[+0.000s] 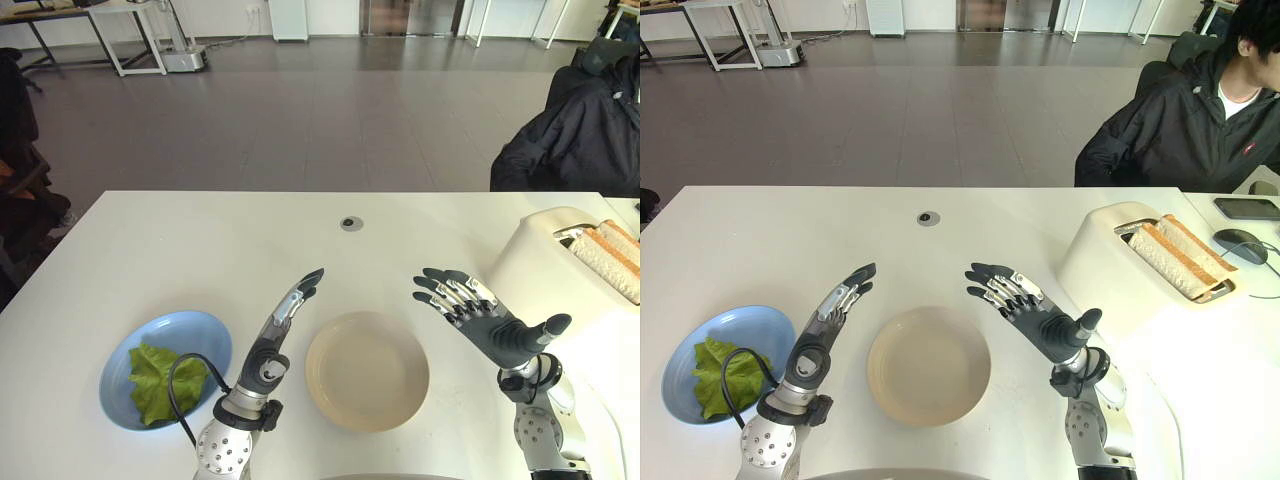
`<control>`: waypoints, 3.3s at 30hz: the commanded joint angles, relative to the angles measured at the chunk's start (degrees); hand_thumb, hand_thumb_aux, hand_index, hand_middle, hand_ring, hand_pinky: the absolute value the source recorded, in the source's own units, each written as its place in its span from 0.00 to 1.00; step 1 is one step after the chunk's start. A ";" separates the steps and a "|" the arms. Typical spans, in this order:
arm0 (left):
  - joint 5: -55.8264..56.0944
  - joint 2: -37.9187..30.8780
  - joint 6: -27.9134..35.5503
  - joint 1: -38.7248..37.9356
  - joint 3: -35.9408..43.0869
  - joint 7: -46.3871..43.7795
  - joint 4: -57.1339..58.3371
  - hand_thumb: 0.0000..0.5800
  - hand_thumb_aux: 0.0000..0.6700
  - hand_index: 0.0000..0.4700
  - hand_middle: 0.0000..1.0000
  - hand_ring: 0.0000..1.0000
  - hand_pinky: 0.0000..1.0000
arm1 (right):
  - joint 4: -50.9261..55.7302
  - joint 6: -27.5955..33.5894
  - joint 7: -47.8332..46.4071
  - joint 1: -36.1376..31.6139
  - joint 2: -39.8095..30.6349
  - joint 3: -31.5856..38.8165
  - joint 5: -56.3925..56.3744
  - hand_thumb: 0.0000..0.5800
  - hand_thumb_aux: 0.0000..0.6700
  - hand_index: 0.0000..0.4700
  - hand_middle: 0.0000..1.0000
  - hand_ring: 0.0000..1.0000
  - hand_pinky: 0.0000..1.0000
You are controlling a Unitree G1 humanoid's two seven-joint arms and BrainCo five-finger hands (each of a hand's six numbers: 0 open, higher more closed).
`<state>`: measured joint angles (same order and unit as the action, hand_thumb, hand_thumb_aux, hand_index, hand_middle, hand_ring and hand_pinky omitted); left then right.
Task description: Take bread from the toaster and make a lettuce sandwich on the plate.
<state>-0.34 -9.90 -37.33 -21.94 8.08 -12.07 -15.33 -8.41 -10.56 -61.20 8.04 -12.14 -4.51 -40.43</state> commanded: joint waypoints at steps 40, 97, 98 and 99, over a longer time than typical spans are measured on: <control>-4.03 2.64 1.54 2.61 2.99 1.87 2.51 0.00 0.00 0.00 0.00 0.00 0.00 | 38.18 -8.41 32.80 -14.36 -47.81 -19.19 45.97 0.07 0.04 0.04 0.00 0.00 0.00; -15.52 -26.54 9.41 -13.51 -41.35 -0.12 10.38 0.00 0.00 0.00 0.00 0.00 0.00 | 5.61 -32.70 54.91 -11.52 -12.21 21.75 83.71 1.00 1.00 1.00 0.00 0.00 0.00; -15.32 -26.68 8.93 -13.66 -41.49 -0.21 10.71 0.00 0.00 0.00 0.00 0.00 0.00 | 5.92 -32.84 55.76 -11.35 -12.14 22.11 84.54 1.00 1.00 1.00 0.00 0.00 0.00; -15.25 -26.96 8.52 -13.82 -41.56 -0.37 11.16 0.00 0.00 0.00 0.00 0.00 0.00 | 6.08 -32.93 56.43 -11.11 -12.33 22.27 85.00 1.00 1.00 1.00 0.00 0.00 0.00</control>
<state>-15.69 -35.86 -28.03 -35.24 -33.16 -11.81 -5.13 -3.00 -43.13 -5.94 -2.88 -24.47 17.24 43.30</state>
